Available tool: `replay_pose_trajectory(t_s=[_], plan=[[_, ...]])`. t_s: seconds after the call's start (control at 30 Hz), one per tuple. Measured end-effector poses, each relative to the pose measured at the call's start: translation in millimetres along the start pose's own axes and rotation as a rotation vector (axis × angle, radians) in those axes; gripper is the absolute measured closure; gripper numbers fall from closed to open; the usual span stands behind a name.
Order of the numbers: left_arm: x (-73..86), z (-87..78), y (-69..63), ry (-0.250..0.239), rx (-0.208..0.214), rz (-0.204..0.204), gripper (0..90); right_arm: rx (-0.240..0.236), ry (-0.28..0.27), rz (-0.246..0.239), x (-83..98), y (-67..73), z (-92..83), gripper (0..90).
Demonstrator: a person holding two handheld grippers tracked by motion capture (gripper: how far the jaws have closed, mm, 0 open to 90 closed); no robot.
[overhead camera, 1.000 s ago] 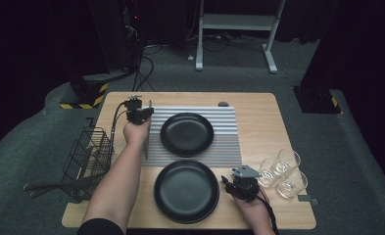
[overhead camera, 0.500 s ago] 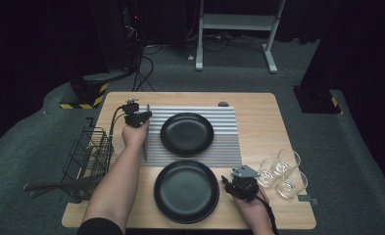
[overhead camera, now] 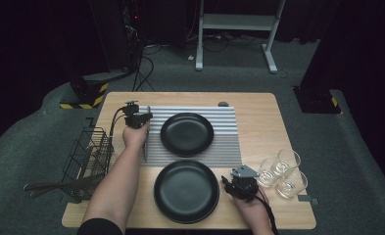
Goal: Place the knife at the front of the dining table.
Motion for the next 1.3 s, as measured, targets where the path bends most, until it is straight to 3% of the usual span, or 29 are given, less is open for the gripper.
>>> replay_pose_trajectory(t_s=[0.43,0.57,0.6,0.77,0.93,1.3], plan=[[6.3,4.9,7.3,0.031,-0.024,0.001,79.7,0.002,-0.004,-0.008,-0.3,0.4,0.0,47.5],[8.9,2.9,18.9,0.039,-0.091,0.001,77.3,0.002,-0.005,-0.013,-0.3,0.8,-0.2,47.6],[7.8,0.4,20.7,0.024,-0.087,-0.009,75.0,0.002,-0.005,-0.012,-0.2,1.0,-0.2,47.7],[0.5,-13.3,24.0,-0.013,-0.141,0.034,69.2,0.002,-0.004,-0.012,-0.2,1.5,-0.3,47.8],[-0.6,-21.2,14.6,-0.015,-0.149,0.088,73.7,0.001,-0.008,-0.012,-0.5,1.4,-0.4,47.8],[8.7,-35.8,-21.9,-0.016,-0.138,0.187,76.8,-0.001,-0.014,-0.012,-0.7,1.0,-1.0,47.6]])
Point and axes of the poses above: each handheld gripper's, and its own axes: z roughly forward along the jaws, x roughly out of its underside, y roughly to its left, the point moved 10 cm from there along z, roughly forward along the jaws, and after that the axes turned 7 degrees about y, right-handed, at the moved point
